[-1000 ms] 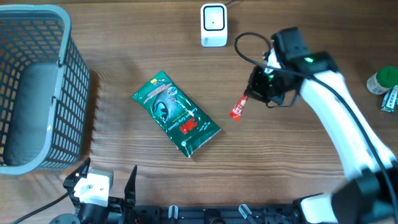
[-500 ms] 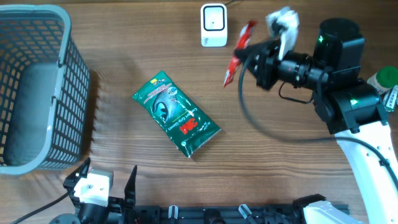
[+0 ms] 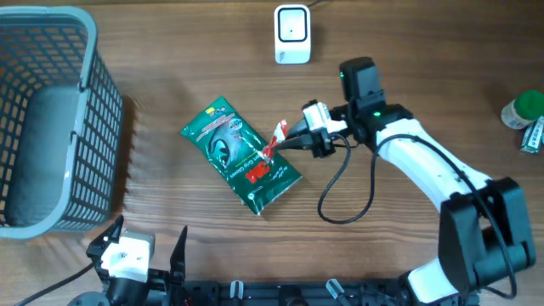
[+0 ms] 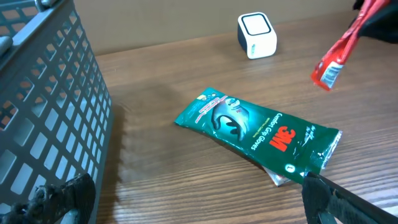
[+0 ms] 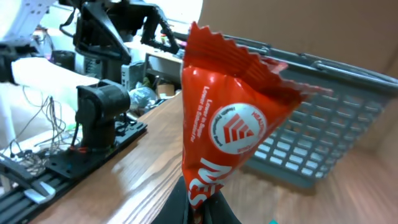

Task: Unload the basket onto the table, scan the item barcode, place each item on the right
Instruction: 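Lift the Nescafe stick and hold it under the scanner, right gripper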

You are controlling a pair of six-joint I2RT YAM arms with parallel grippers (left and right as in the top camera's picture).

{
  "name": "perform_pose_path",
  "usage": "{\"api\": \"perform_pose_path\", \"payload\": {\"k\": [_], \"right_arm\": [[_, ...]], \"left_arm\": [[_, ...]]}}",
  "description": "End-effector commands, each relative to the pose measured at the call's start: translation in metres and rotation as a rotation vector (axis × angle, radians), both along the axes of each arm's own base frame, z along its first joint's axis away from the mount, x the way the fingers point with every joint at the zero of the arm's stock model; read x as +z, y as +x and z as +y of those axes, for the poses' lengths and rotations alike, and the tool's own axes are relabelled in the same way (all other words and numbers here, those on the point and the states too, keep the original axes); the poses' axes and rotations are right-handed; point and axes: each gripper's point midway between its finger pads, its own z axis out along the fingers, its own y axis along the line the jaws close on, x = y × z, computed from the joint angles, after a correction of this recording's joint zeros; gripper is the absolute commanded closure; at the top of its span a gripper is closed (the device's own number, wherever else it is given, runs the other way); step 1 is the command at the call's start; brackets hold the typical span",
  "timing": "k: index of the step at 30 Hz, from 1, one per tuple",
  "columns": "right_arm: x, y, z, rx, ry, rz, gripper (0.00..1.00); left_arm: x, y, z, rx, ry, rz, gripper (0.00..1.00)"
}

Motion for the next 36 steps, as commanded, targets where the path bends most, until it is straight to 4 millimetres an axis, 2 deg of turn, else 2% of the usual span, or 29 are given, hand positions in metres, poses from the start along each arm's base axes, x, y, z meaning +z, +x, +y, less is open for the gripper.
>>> {"api": "perform_pose_path", "payload": {"k": [1, 8, 10, 16, 19, 23, 26, 27, 28, 29, 31, 33, 34, 36], "right_arm": [[0.003, -0.001, -0.001, 0.046, 0.003, 0.119, 0.95], [0.005, 0.010, -0.010, 0.015, -0.060, 0.290, 0.95], [0.006, 0.017, -0.016, -0.006, -0.111, 0.446, 0.96], [0.010, 0.034, -0.030, -0.040, -0.348, 1.191, 0.96], [0.012, 0.035, -0.030, -0.032, -0.438, 1.458, 0.96], [0.011, 0.035, -0.030, -0.030, -0.463, 1.530, 0.96], [0.012, 0.035, -0.030, -0.034, -0.457, 1.517, 0.96], [0.011, 0.037, -0.030, -0.042, -0.454, 1.508, 0.86], [0.008, 0.039, -0.027, -0.072, -0.451, 1.509, 0.84], [0.005, 0.040, -0.023, -0.091, -0.456, 1.513, 0.96], [-0.008, 0.049, -0.010, -0.207, -0.452, 1.502, 0.95], [-0.043, 0.069, -0.006, -0.463, -0.473, 1.589, 0.95], [-0.076, 0.083, -0.018, -0.707, -0.505, 1.666, 0.95], [-0.112, 0.093, -0.044, -1.013, -0.554, 1.743, 0.95]], "left_arm": [[0.001, 0.000, -0.003, -0.015, -0.007, -0.003, 0.00], [0.001, 0.000, -0.003, -0.015, -0.007, -0.003, 0.00], [0.001, 0.000, -0.003, -0.015, -0.007, -0.003, 0.00], [0.001, 0.000, -0.003, -0.015, -0.007, -0.003, 0.00], [0.001, 0.000, -0.003, -0.015, -0.007, -0.003, 0.00], [0.001, 0.000, -0.003, -0.015, -0.007, -0.003, 0.00], [0.001, 0.000, -0.003, -0.015, -0.007, -0.003, 0.00], [0.001, 0.000, -0.003, -0.015, -0.007, -0.003, 0.00], [0.001, 0.000, -0.003, -0.015, -0.007, -0.003, 0.00], [0.001, 0.000, -0.003, -0.015, -0.007, -0.003, 0.00], [0.001, 0.000, -0.003, -0.015, -0.007, -0.003, 0.00], [0.001, 0.000, -0.003, -0.015, -0.007, -0.003, 0.00], [0.001, 0.000, -0.003, -0.015, -0.007, -0.003, 0.00], [0.001, 0.000, -0.003, -0.015, -0.007, -0.003, 0.00]]}}
